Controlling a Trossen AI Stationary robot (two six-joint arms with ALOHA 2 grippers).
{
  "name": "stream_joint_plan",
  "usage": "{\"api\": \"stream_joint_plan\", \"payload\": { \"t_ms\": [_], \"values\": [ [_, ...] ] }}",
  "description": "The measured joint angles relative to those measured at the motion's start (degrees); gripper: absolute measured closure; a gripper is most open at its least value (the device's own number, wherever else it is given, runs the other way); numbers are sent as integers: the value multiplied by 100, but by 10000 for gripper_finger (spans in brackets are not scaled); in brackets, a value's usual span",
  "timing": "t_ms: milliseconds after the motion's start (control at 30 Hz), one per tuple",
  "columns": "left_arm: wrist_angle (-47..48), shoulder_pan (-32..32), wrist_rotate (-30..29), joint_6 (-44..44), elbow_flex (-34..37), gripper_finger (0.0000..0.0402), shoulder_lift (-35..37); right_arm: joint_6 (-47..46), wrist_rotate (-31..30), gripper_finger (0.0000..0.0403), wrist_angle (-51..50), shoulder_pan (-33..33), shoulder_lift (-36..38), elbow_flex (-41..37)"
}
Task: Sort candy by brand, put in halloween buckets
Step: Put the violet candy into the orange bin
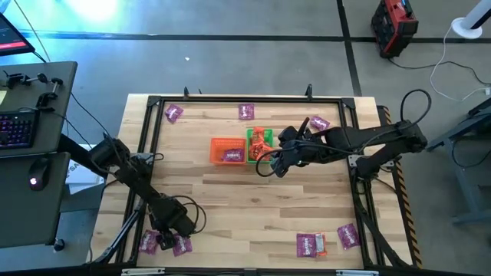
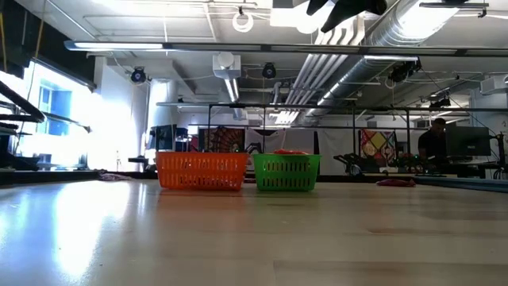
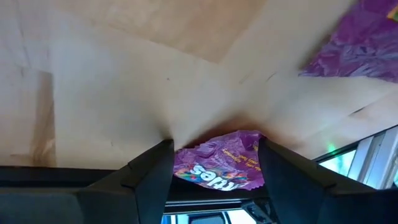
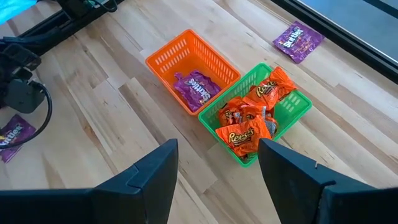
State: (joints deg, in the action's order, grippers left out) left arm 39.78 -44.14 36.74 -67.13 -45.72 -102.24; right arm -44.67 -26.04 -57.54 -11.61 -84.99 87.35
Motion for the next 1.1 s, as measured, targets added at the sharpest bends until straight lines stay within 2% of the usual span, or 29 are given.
{"api": "stream_joint_plan", "payload": {
  "t_ms": [133,300,367,567,633,800,933,1100],
  "values": [
    [61,-69,-36,225,45,233,10,18,1,187,-5,1,0,0],
    [151,-47,-82,647,59,363,77,18,5,187,-55,0,0,0],
    [159,-10,-138,787,64,389,144,18,5,187,-59,0,0,0],
    [343,416,-718,1296,76,399,762,19,5,187,-89,0,0,0],
    [386,643,-746,1386,65,400,1112,20,5,187,-89,0,0,0],
    [517,1564,-928,1976,-267,401,2152,11,7,187,-89,0,0,0],
    [739,2502,-1749,2432,-753,401,2978,-34,9,187,-87,0,0,0],
    [463,3499,-3484,3465,-1212,402,3552,-167,5,187,-79,0,0,0]
  ]
}}
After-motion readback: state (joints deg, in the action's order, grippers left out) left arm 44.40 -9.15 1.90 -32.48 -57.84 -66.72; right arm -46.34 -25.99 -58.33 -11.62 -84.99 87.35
